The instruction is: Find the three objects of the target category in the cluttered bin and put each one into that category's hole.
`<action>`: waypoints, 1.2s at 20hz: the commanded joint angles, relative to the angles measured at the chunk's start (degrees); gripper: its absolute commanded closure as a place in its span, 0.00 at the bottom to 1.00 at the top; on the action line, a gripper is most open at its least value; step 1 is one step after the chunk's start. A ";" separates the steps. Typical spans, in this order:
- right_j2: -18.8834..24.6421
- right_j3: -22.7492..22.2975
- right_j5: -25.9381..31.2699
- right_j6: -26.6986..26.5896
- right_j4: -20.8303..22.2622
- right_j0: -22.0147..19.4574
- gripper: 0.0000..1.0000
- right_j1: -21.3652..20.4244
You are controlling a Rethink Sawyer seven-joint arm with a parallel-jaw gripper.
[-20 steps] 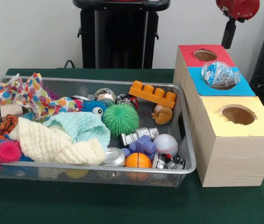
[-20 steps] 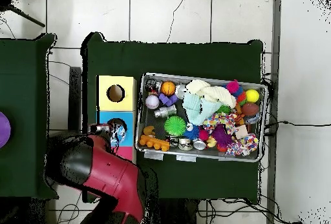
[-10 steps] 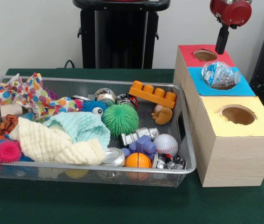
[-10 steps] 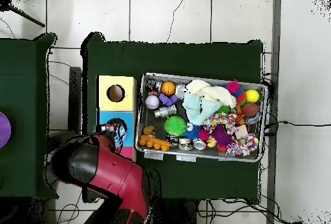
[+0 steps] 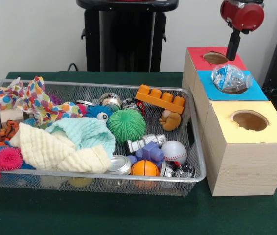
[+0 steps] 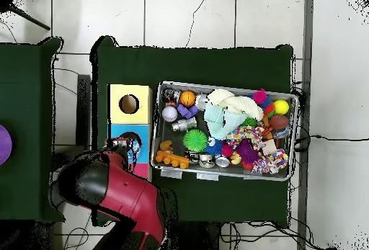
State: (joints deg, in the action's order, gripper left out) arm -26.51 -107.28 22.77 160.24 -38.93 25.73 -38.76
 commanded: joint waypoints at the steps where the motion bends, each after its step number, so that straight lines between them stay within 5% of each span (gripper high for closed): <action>1: 8.93 -3.85 -5.93 9.43 -2.33 -2.73 1.00 3.55; 24: 13.58 -3.26 -13.77 10.20 -2.39 -5.21 1.00 7.11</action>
State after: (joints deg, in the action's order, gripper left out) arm -20.40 -108.57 13.81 160.24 -39.19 23.18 -35.14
